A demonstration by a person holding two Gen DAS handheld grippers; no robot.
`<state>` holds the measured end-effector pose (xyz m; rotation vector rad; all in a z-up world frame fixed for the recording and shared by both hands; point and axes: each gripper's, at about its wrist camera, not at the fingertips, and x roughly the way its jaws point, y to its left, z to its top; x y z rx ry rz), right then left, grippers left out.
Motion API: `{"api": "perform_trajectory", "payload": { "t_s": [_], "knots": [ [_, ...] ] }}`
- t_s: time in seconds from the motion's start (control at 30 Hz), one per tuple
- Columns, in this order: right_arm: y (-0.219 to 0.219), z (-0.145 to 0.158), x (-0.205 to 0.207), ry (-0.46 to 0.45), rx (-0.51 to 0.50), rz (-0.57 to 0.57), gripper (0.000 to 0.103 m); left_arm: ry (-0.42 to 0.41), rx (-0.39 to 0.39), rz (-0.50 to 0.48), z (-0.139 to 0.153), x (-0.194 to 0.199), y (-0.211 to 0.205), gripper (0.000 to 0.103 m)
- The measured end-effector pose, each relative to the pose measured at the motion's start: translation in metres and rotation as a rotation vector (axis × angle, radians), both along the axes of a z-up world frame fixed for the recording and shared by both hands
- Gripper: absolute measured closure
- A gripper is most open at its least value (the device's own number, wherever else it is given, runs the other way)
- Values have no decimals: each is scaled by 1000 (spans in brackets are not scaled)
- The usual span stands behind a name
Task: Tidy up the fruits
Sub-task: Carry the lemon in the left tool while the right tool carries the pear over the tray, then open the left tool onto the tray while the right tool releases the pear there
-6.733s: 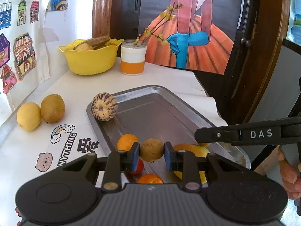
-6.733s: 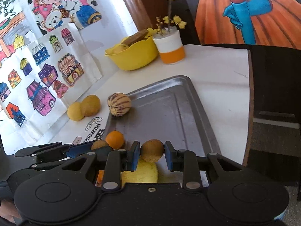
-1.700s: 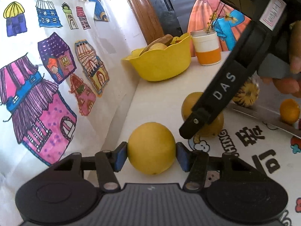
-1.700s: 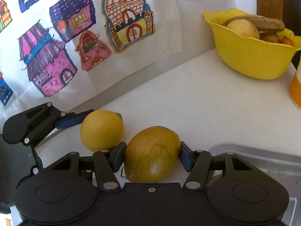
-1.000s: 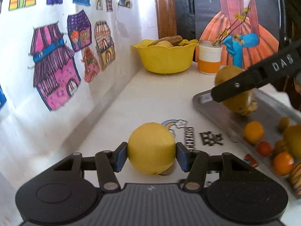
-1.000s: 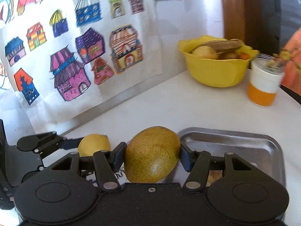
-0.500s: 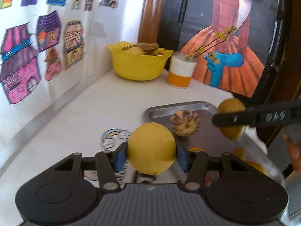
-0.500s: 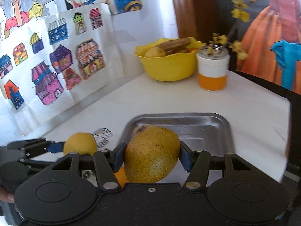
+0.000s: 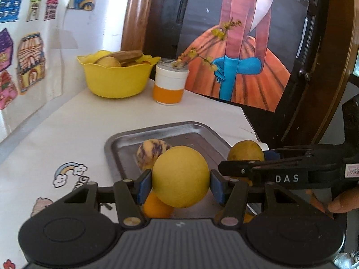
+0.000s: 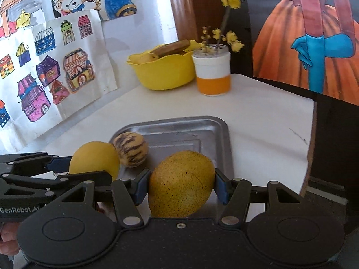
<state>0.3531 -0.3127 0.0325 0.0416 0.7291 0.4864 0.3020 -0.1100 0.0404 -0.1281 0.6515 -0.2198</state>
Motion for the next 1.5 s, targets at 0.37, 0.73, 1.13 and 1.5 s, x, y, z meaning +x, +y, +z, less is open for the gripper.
{"api": "perform_trajectory", "payload": {
  "t_s": [0.37, 0.73, 1.13, 1.5],
  "knots": [
    [-14, -11, 6, -11, 29, -5, 43, 21, 26, -10, -11, 14, -12, 45],
    [-15, -15, 13, -30, 55, 1, 42, 37, 33, -8, -13, 21, -13, 44],
    [-17, 1, 7, -73, 91, -24, 33, -22, 32, -12, 1, 5, -9, 36],
    [-16, 20, -15, -130, 77, -68, 14, -103, 14, 79, 23, -21, 16, 7]
  ]
}}
